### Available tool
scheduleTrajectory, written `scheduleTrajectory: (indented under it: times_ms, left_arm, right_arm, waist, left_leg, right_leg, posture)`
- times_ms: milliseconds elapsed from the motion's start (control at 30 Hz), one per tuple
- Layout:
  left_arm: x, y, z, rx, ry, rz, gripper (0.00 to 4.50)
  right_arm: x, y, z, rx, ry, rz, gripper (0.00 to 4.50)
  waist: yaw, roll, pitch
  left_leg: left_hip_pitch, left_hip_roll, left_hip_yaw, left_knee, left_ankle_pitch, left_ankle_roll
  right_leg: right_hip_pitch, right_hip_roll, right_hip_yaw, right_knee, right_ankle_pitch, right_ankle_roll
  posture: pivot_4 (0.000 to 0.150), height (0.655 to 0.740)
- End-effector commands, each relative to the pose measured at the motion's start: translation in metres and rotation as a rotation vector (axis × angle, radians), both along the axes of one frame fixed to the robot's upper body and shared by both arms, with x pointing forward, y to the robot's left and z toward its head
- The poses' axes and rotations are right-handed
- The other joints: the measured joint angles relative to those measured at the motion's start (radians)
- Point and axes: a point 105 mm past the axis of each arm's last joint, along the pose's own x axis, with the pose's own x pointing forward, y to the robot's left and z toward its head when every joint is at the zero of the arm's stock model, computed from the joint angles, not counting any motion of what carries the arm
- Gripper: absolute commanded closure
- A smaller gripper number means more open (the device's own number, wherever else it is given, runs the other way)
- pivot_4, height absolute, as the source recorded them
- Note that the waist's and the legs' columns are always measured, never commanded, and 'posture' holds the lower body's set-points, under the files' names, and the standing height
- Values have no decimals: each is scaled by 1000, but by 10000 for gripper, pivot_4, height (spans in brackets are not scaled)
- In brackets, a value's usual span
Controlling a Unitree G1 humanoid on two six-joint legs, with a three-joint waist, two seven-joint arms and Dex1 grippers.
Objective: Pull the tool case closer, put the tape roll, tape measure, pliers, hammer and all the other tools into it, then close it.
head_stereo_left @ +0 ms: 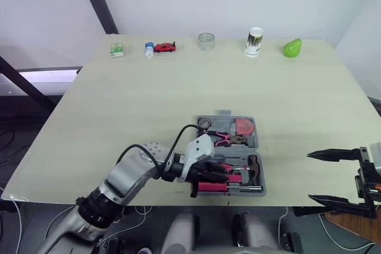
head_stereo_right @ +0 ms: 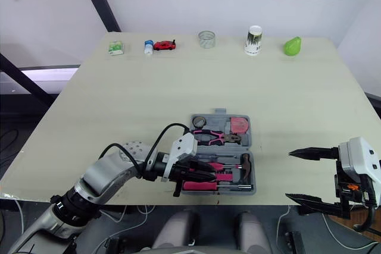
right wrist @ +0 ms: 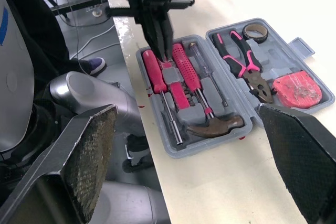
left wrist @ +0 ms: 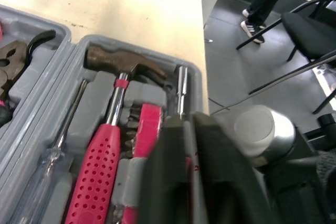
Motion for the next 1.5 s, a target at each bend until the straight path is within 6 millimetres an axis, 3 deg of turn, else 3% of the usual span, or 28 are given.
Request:
scheduleTrajectory:
  times_ms: [33,133,300,433,533,667,833,933,1067,1333,1400,1500]
  left_arm:
    - [-4,-7,-3,-12,-48,-52,44587]
    - [-5,-4,-18,39,-58,-69,44587]
    - [-13,25,-77,289,-54,-128,44587]
    - [-23,37,-95,335,-63,-174,44587]
    - [-16,28,-82,217,-58,-107,44587]
    - [5,23,-26,-105,-6,116,44587]
    - [35,45,17,-318,-8,447,44587]
    - [50,66,32,-404,-49,634,44587]
    - [63,91,42,-453,-125,825,44587]
    - [65,118,31,-476,-141,936,44587]
    - [53,124,25,-465,-140,888,36198]
    - [39,151,8,-424,-115,943,25132]
  right_arm:
    - [-1,4,7,6,-23,17,0]
    - [0,4,8,6,-24,16,0]
    - [1,6,8,6,-23,18,0]
    - [2,9,8,9,-20,24,0]
    - [4,11,8,26,-25,17,0]
    - [18,25,7,160,-47,-83,0]
    - [39,41,-11,280,-59,-239,0]
    - [55,50,-20,356,-83,-329,0]
    - [87,62,-23,459,-142,-462,0]
    - [138,60,-33,486,-197,-564,0]
    - [136,50,-48,386,-207,-528,0]
    - [123,13,-66,332,-163,-563,0]
  waist:
    - [0,0,0]
    - [0,0,0]
    - [-1,1,-1]
    - [0,5,-11]
    - [-3,9,-17]
    - [-9,7,-16]
    - [0,7,-15]
    - [-3,7,-15]
    - [-12,8,-15]
    - [-13,8,-15]
    - [-17,8,-14]
    - [-15,8,-14]
  left_leg:
    - [0,0,0,0,0,0]
    - [0,0,0,0,0,0]
    - [1,0,0,0,0,0]
    - [2,0,0,0,0,0]
    - [4,1,1,-1,0,1]
    - [5,6,3,-1,-1,1]
    - [2,6,0,0,-1,1]
    - [1,5,0,0,-1,1]
    - [2,6,0,0,-1,1]
    - [1,0,0,0,0,1]
    - [2,0,0,-1,0,1]
    - [2,0,0,-2,0,1]
  right_leg:
    - [0,0,0,0,0,0]
    - [0,0,0,0,0,0]
    - [0,1,0,0,0,0]
    - [2,0,0,-1,0,0]
    - [4,0,0,-1,0,0]
    - [4,1,1,0,0,0]
    - [1,1,-1,0,0,0]
    - [1,0,0,0,0,0]
    - [0,1,0,1,0,0]
    - [0,0,0,1,0,0]
    - [0,0,0,1,0,-1]
    - [0,-1,-1,0,0,-1]
  posture:
    - [1500,7400]
    - [1500,7400]
    - [1500,7400]
    - [1500,7400]
    - [1500,7400]
    - [1500,7400]
    - [1500,7400]
    - [1500,7400]
    - [1500,7400]
    - [1500,7400]
    - [1500,7400]
    - [1500,7400]
